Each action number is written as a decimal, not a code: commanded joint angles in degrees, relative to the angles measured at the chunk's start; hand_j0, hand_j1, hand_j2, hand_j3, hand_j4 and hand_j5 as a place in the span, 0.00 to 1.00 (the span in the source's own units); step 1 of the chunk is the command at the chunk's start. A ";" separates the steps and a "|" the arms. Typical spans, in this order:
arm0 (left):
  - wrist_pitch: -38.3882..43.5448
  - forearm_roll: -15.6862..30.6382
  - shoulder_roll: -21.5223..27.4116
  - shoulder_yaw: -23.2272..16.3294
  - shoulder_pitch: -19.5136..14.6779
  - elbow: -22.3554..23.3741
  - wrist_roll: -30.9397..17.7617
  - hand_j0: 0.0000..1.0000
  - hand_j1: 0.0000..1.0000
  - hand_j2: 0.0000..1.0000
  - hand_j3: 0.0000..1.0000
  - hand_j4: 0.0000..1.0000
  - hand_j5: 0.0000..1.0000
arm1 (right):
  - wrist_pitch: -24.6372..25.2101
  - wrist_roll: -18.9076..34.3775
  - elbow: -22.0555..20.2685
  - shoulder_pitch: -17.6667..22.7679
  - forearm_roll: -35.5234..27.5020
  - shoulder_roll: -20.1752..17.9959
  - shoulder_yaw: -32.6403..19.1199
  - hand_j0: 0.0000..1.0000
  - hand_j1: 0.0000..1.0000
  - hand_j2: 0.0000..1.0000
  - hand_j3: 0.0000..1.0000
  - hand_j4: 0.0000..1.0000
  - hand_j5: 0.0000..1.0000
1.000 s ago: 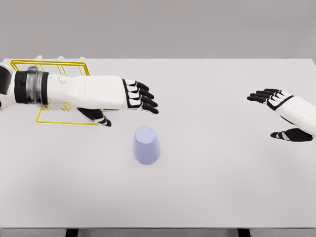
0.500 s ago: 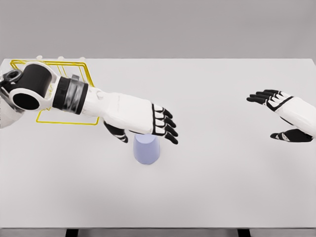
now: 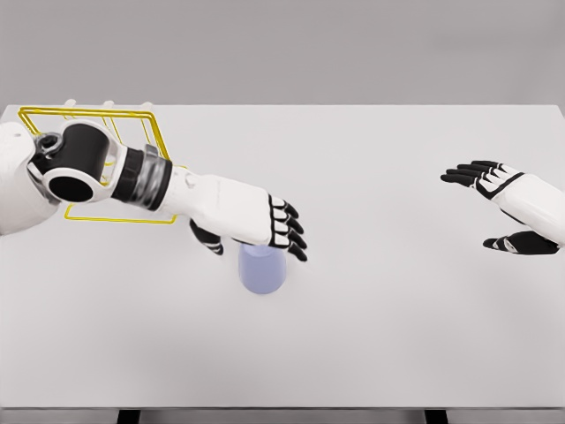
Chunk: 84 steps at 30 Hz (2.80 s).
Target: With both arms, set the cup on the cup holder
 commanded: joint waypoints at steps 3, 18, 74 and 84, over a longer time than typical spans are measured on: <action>0.15 -2.13 -1.87 -0.04 0.09 2.19 0.02 1.00 1.00 1.00 1.00 1.00 1.00 | 0.17 -0.03 -0.02 0.00 -0.39 -0.36 -0.07 1.00 1.00 1.00 1.00 1.00 1.00; 0.15 -3.27 -1.87 -2.50 0.62 2.37 0.02 0.73 0.73 0.73 0.73 0.73 0.73 | 0.17 -0.03 -0.02 0.09 -0.39 -0.01 0.02 1.00 1.00 1.00 1.00 1.00 1.00; 0.15 14.31 15.36 17.09 -1.14 -2.91 0.02 0.47 0.47 0.47 0.47 0.47 0.47 | 0.17 -0.03 -0.02 0.44 -0.39 -0.37 -0.16 1.00 1.00 1.00 1.00 1.00 1.00; 0.15 18.88 22.65 19.03 -0.53 -2.91 0.02 0.47 0.47 0.47 0.47 0.47 0.47 | 0.17 -0.03 -0.02 0.44 -0.39 -0.28 -0.16 1.00 1.00 1.00 1.00 1.00 1.00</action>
